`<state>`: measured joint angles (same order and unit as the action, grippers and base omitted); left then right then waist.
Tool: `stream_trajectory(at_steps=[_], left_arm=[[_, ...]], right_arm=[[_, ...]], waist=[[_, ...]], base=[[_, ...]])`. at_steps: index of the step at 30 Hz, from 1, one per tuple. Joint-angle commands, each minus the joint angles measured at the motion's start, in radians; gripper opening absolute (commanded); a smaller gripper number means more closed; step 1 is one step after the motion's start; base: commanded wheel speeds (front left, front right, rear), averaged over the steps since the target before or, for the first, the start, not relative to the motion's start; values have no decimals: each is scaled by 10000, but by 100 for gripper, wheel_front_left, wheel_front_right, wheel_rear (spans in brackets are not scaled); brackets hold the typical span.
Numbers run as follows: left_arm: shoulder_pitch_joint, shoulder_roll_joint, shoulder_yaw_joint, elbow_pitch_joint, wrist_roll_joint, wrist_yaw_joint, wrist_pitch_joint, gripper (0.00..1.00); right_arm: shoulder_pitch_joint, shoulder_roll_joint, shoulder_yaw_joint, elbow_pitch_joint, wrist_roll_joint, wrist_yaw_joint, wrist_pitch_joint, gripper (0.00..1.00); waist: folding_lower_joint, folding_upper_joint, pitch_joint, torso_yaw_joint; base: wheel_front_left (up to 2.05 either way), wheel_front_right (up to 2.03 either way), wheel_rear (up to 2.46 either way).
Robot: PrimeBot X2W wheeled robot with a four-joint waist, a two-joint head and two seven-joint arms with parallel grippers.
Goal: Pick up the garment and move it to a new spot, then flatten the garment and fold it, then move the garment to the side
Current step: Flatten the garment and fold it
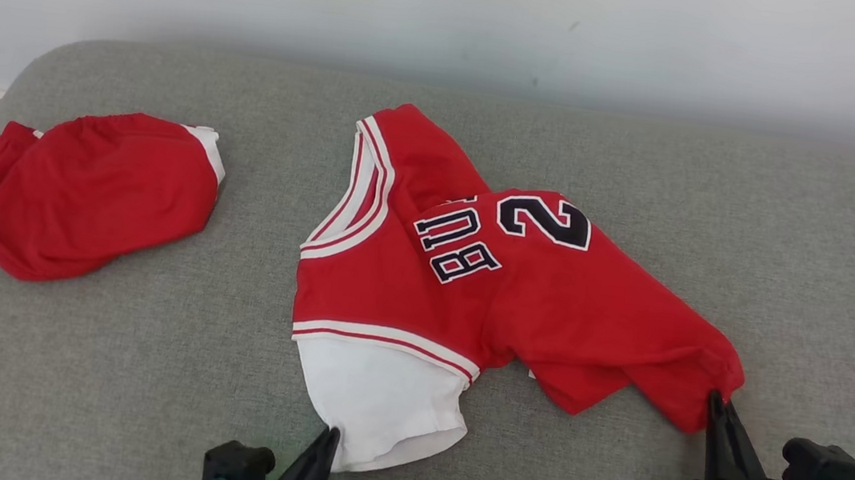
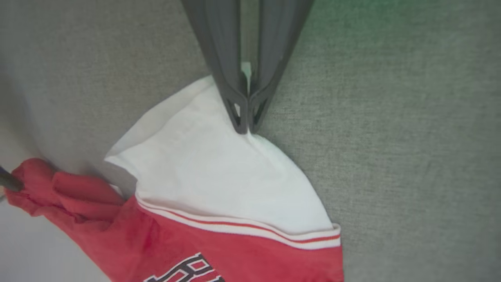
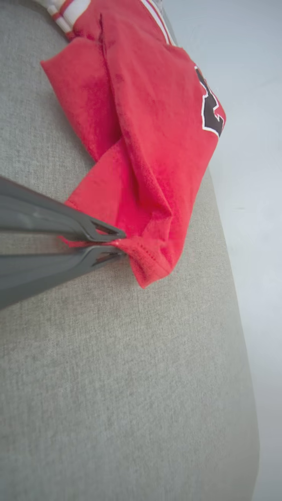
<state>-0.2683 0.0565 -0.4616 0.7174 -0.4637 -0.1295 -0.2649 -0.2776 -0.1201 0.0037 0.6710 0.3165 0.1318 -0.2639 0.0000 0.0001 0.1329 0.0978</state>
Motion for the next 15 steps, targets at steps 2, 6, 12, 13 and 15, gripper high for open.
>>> stream_trajectory(at_steps=[2, 6, 12, 13, 15], left_arm=[[220, 20, 234, -595, -275, 3, -5, 0], [291, 272, 817, -1710, -453, 2, -8, 0], [-171, 770, 1305, -3187, -557, 2, -8, 0], [-370, 927, 1270, -3355, -558, 2, -8, 0], [-1222, 1380, 984, -3648, -774, 2, 107, 0]], right_arm=[[444, -153, 9, -618, 105, -23, -7, 0], [849, -354, 153, -1669, 185, -23, -7, 0], [796, -627, 459, -3032, 374, -23, -7, 0], [662, -677, 556, -3178, 397, -23, -7, 0], [97, -782, 869, -3362, 662, -23, -7, 0]], waist=[[0, -1, -188, -138], [0, -1, -310, -343], [0, -1, -329, -720], [0, -1, -291, -761], [0, -1, -105, -872]], base=[[0, 0, 0], [0, 0, 0], [0, 0, 0], [0, 0, 0], [0, 0, 0]])
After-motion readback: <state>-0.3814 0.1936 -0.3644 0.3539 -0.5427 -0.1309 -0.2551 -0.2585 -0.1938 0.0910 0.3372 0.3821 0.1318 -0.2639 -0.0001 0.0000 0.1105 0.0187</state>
